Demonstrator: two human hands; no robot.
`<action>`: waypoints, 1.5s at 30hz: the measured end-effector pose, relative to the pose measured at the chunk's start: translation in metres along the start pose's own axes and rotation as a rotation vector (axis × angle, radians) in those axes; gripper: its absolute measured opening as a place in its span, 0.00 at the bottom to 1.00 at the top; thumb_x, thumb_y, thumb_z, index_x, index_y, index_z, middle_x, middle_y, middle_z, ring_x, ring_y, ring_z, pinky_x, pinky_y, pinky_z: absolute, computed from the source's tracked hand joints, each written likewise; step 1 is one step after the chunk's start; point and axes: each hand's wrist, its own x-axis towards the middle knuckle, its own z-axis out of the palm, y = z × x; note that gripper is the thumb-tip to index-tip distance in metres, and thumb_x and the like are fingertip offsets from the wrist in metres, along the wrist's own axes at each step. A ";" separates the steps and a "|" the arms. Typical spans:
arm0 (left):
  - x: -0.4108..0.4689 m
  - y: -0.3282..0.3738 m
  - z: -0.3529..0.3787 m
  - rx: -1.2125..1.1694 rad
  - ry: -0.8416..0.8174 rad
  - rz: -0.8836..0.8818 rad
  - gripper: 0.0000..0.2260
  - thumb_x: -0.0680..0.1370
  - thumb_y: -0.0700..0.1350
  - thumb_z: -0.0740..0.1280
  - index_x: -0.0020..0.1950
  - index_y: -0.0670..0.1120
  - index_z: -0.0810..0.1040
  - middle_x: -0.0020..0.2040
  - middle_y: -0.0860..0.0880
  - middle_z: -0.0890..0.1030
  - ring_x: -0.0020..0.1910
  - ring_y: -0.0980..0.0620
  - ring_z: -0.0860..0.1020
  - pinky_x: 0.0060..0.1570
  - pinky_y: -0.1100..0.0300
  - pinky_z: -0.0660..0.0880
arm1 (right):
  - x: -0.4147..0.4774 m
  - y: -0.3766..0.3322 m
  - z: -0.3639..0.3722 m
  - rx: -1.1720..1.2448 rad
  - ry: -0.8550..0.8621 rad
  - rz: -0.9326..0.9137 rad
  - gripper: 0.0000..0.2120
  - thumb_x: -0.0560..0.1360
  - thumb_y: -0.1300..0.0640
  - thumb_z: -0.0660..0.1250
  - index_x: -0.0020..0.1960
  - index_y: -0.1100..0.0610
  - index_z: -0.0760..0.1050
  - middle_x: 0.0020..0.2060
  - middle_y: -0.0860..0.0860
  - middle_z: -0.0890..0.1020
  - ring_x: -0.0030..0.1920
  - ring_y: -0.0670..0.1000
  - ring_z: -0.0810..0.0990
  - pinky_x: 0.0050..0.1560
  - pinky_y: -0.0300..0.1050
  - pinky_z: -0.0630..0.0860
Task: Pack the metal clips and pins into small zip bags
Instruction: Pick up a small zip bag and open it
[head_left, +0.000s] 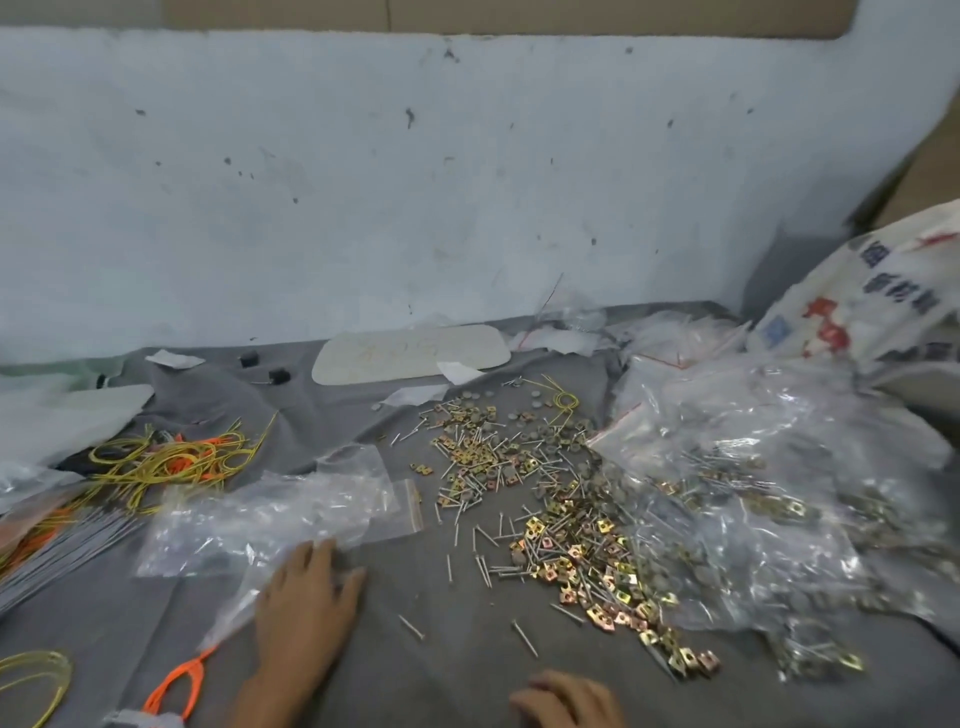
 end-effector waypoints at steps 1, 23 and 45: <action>0.001 -0.005 0.004 -0.070 0.003 0.005 0.22 0.80 0.54 0.67 0.71 0.46 0.73 0.71 0.43 0.73 0.68 0.41 0.72 0.66 0.47 0.70 | -0.004 -0.030 0.010 0.075 0.014 0.020 0.09 0.56 0.41 0.73 0.33 0.42 0.78 0.45 0.34 0.73 0.44 0.37 0.71 0.43 0.28 0.68; -0.074 0.027 -0.005 -0.767 0.000 0.083 0.08 0.79 0.45 0.71 0.44 0.58 0.84 0.41 0.55 0.86 0.41 0.58 0.83 0.46 0.59 0.79 | 0.040 -0.114 0.053 0.908 -0.560 0.419 0.18 0.77 0.58 0.66 0.67 0.49 0.76 0.57 0.42 0.84 0.58 0.39 0.81 0.63 0.39 0.74; -0.091 0.021 -0.003 -0.744 0.139 0.114 0.06 0.75 0.45 0.76 0.39 0.52 0.81 0.37 0.59 0.82 0.38 0.58 0.79 0.40 0.66 0.73 | 0.030 -0.116 0.061 0.878 -0.409 0.443 0.06 0.80 0.56 0.65 0.51 0.50 0.81 0.45 0.41 0.85 0.47 0.43 0.83 0.52 0.55 0.79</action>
